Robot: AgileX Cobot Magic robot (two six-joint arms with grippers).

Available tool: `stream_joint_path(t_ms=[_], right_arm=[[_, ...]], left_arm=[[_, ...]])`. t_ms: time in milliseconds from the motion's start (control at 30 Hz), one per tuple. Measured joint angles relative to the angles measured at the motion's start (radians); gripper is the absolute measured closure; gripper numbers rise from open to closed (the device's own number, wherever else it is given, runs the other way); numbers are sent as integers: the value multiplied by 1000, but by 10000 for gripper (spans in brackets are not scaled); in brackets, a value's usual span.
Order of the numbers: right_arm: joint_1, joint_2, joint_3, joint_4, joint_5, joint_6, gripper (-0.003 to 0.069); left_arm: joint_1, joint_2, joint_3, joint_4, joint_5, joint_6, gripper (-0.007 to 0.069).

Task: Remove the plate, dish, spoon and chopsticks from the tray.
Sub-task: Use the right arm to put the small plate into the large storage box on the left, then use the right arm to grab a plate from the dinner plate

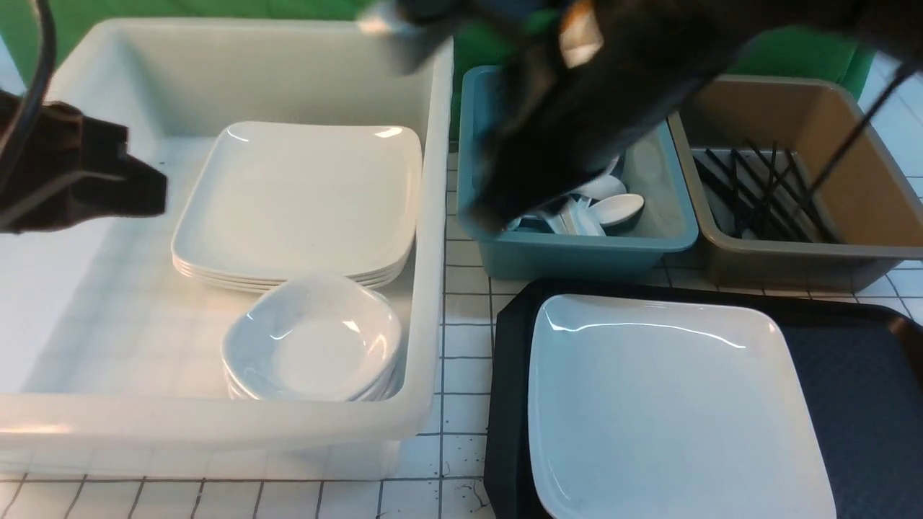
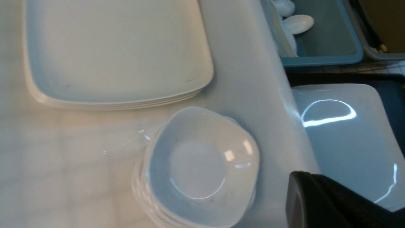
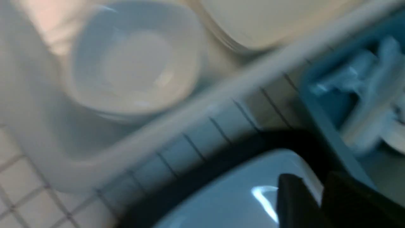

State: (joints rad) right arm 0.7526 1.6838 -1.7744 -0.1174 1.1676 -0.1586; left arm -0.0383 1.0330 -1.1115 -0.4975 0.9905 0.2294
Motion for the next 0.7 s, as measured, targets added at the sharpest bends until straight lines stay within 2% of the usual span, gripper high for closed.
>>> stream_joint_path(t_ms=[33,133,167,233,367,400,433,533,600,667,700], right_arm=[[-78,-29,29,-24,18,17,610],[-248,-95,127,-2,31,31,655],[-273,-100,135,2,32,32,655],[-434,-155,250,61,23,32,659],[-642,-183,426,184,-29,25,635],[-663,-183,436,193,-33,24,631],[-739,-178,510,267,-73,-2,584],[-840,-153,617,415,-159,-93,438],[-881,-120,662,505,-222,-164,332],[-892,-92,673,540,-249,-190,288],[-896,-49,674,564,-287,-213,236]], left_arm=[[-45,3,0,-2,-11,-4,623],[-184,26,0,-2,-49,-17,623],[-195,32,0,-1,-55,-18,623],[-325,75,0,15,-97,-26,623],[-482,174,0,27,-157,-26,623],[-495,179,0,27,-160,-26,622],[-538,221,0,28,-183,-26,622],[-605,290,0,28,-244,-24,622],[-637,334,-5,28,-272,2,622],[-650,354,-12,28,-277,17,622],[-660,387,-31,28,-281,29,622]])
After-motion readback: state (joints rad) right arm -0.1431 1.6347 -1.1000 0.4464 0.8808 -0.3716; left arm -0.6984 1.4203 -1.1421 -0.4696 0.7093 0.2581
